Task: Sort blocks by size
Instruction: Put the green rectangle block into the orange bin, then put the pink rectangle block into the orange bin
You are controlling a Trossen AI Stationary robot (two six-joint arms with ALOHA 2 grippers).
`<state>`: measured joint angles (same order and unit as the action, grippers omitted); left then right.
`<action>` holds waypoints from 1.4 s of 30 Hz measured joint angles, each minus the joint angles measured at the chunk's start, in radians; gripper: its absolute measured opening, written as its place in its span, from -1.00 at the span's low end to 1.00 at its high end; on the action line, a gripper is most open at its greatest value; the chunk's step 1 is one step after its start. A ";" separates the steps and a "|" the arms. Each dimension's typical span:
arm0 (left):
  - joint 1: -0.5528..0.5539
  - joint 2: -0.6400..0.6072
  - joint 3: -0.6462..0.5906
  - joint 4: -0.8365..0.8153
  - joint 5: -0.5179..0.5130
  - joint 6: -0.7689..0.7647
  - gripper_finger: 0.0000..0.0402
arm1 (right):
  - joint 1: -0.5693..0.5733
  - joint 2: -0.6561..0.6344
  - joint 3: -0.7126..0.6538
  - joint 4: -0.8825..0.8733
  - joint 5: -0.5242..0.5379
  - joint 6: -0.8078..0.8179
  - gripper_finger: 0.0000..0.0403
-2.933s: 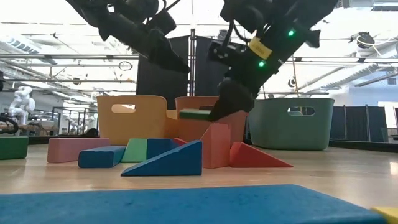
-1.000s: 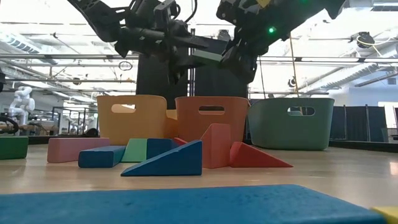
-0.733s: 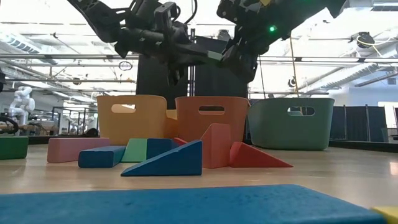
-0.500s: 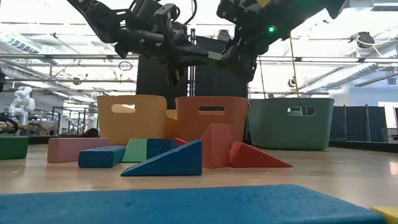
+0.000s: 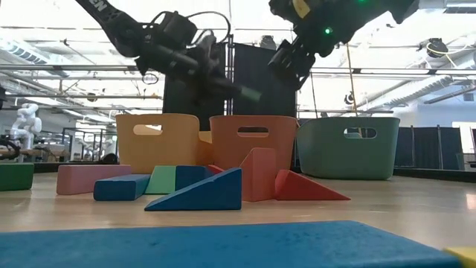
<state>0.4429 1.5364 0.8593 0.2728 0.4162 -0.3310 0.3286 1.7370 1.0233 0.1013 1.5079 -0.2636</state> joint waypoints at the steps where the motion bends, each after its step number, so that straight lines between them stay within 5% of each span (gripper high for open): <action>1: 0.011 0.000 0.000 -0.024 -0.030 0.014 -0.78 | 0.000 0.000 0.000 0.000 -0.012 0.008 -0.19; 5: 0.047 0.000 0.000 -0.107 -0.114 0.050 -0.78 | 0.000 0.000 0.000 0.000 -0.069 0.041 -0.20; 14: 0.057 0.000 0.000 -0.129 -0.117 0.086 -0.76 | -0.012 0.000 0.000 0.000 -0.124 0.055 -0.21; 29: 0.056 0.000 0.000 -0.123 -0.164 0.085 -0.29 | -0.016 0.000 0.000 0.000 -0.200 0.069 -0.21; 36: 0.032 -0.032 0.004 -0.141 -0.067 0.204 -0.28 | -0.060 0.000 0.000 -0.002 -0.544 0.151 -0.21; 42: -0.025 -0.149 0.007 -0.261 -0.101 0.290 -0.28 | -0.113 0.000 0.000 -0.001 -0.810 0.206 -0.21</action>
<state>0.4180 1.3872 0.8658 0.0119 0.3150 -0.0410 0.2155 1.7370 1.0233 0.1006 0.6983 -0.0573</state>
